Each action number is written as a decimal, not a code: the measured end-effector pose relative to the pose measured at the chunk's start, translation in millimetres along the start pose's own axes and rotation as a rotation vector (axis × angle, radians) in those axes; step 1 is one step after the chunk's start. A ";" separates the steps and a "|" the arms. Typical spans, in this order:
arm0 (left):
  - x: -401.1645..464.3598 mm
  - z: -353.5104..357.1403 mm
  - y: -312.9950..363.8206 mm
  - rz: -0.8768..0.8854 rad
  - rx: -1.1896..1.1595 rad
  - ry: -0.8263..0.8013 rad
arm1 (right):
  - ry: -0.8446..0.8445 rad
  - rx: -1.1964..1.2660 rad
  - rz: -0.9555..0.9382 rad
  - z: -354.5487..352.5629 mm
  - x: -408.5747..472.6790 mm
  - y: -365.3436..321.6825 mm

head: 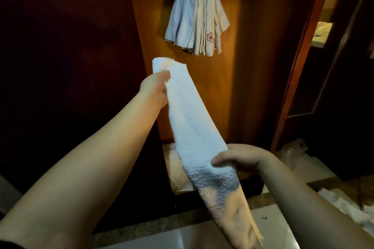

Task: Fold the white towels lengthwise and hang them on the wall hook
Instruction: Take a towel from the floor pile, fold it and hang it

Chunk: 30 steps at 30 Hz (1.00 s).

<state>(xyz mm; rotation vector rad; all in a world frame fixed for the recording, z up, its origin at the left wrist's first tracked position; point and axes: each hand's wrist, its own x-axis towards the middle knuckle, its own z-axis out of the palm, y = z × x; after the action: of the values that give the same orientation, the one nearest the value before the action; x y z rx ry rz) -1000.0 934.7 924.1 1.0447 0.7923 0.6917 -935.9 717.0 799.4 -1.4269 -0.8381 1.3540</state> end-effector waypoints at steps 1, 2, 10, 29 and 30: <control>4.9 -0.2 -3.8 -0.012 0.028 0.022 | 0.004 0.042 -0.009 0.0 -2.2 -1.7; 9.3 -0.6 -8.8 -0.031 0.055 0.029 | 0.010 0.102 -0.015 -0.3 -4.7 -2.0; 42.1 -9.7 -49.7 -0.198 0.171 0.001 | -0.098 0.425 -0.133 -3.7 -8.1 12.6; -2.6 -47.3 -126.6 -0.088 0.244 -0.773 | 0.350 0.608 -0.507 -7.1 3.9 -89.4; -0.3 -48.0 -127.0 -0.018 0.290 -0.797 | 0.400 0.593 -0.496 -9.9 3.4 -94.8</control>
<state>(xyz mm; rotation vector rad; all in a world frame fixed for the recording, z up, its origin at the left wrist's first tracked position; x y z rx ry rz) -1024.7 912.9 792.4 1.4356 0.2011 0.1004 -913.2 746.9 887.1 -0.8936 -0.4273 0.7993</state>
